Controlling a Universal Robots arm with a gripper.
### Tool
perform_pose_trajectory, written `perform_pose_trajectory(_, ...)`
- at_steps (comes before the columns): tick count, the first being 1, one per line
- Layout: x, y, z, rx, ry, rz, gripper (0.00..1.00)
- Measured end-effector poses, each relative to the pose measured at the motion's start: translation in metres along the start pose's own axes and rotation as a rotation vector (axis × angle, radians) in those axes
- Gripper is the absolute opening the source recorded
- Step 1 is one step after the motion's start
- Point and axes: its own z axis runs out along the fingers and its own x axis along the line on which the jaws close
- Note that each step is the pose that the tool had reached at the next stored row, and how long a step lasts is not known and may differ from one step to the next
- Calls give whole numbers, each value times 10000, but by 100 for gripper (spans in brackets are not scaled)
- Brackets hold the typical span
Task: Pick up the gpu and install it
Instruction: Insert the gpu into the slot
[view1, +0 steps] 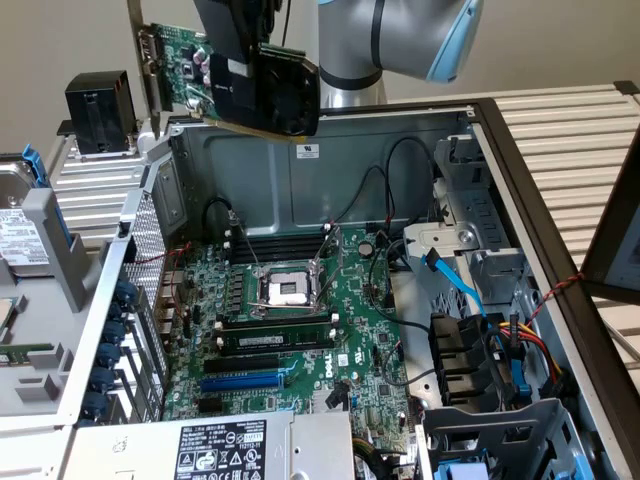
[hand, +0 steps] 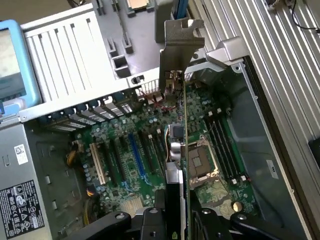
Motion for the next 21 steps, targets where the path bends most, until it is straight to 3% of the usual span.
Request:
perform_pose_trajectory(9, 1, -4, 36, 146, 120, -1597, 28)
perform_pose_trajectory(16, -1, -4, 37, 163, 123, -1779, 28)
perform_pose_trajectory(19, 0, -4, 41, 153, 56, -2199, 28)
perform_pose_trajectory(21, 0, -3, 42, 149, 48, -2241, 28)
